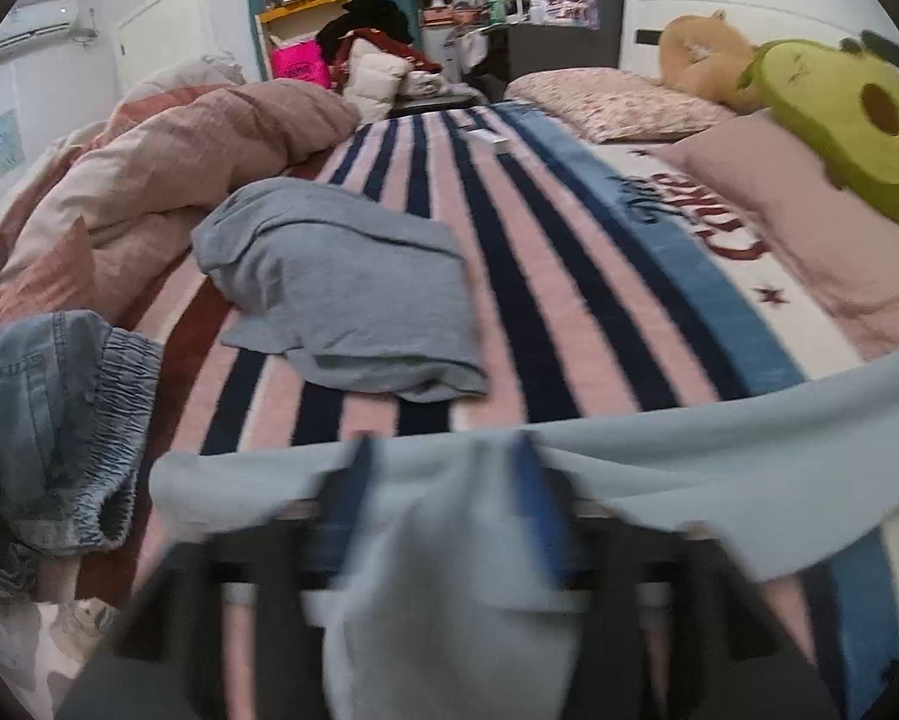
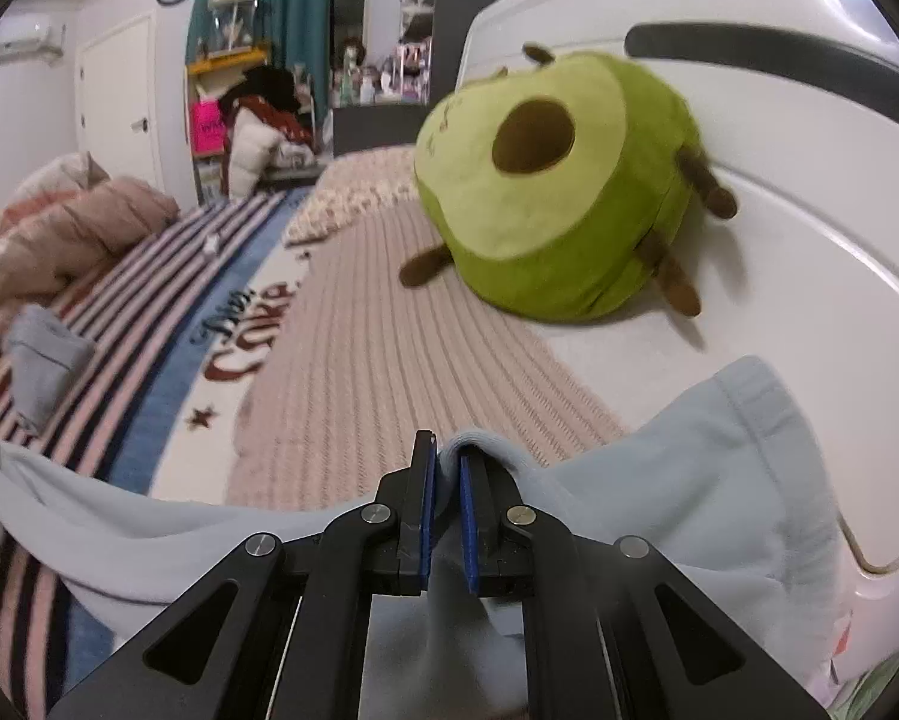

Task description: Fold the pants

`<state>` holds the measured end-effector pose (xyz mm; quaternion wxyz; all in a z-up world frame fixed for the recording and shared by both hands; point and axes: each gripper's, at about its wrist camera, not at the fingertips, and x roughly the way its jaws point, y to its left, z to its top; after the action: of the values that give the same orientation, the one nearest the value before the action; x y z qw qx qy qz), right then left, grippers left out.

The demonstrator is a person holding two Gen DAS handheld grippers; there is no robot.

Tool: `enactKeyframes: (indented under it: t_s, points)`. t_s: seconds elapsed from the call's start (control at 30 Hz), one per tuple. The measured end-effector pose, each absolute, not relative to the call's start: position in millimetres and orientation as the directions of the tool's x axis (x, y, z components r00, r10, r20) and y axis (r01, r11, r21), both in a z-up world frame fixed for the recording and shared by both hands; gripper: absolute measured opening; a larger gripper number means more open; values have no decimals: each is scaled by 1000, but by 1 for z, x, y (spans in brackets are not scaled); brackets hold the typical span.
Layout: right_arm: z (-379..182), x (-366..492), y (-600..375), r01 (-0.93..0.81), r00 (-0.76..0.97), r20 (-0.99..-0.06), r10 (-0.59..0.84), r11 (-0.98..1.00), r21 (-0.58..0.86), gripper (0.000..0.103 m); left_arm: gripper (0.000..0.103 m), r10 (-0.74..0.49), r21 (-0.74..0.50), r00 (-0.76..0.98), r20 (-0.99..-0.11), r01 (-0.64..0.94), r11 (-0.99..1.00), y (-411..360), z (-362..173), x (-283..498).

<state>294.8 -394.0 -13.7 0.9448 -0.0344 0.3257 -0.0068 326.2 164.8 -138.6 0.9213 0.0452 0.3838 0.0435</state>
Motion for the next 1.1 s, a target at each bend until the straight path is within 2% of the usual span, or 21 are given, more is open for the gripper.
enactKeyframes:
  t_s: [0.1,0.13,0.2,0.27,0.33,0.47,0.57,0.67,0.7,0.77,0.87,0.93,1.1]
  points:
    - [-29,307,-392,-12,764,-643,-46,996,-86,2,64,109,100,694,-712,-53,994,175,-142,326]
    - [-31,309,-392,-15,759,-650,-43,996,-83,4,68,98,88,697,-710,-50,995,179,-140,321]
    - [-32,310,-391,-29,755,-656,-19,998,-62,16,76,78,79,704,-706,-32,996,179,-135,312]
    - [-30,305,-390,-46,755,-656,13,998,-33,43,77,66,100,707,-704,8,995,175,-130,293]
    - [-23,298,-387,-59,760,-648,43,998,-3,55,78,66,135,706,-705,42,990,169,-127,275]
    - [-8,280,-379,-67,779,-626,40,998,-19,63,81,41,155,691,-722,104,982,159,-129,241]
    - [0,268,-377,-84,780,-622,70,996,7,64,81,-20,136,655,-755,187,973,143,-144,231]
    - [3,256,-376,-96,781,-616,102,994,43,64,81,-6,159,650,-760,195,968,126,-161,234]
    - [3,252,-375,-102,777,-619,112,993,51,64,79,10,174,641,-767,194,965,123,-168,237]
    - [4,245,-375,-113,772,-623,126,992,61,64,63,84,237,619,-781,169,957,119,-184,246]
    - [7,230,-376,-117,777,-615,135,991,69,64,43,56,202,610,-790,173,964,119,-187,245]
    - [7,225,-379,-113,779,-612,135,991,75,65,7,77,229,623,-778,168,959,115,-183,242]
    - [6,215,-378,-121,775,-613,154,988,96,65,3,105,234,661,-743,109,966,129,-161,236]
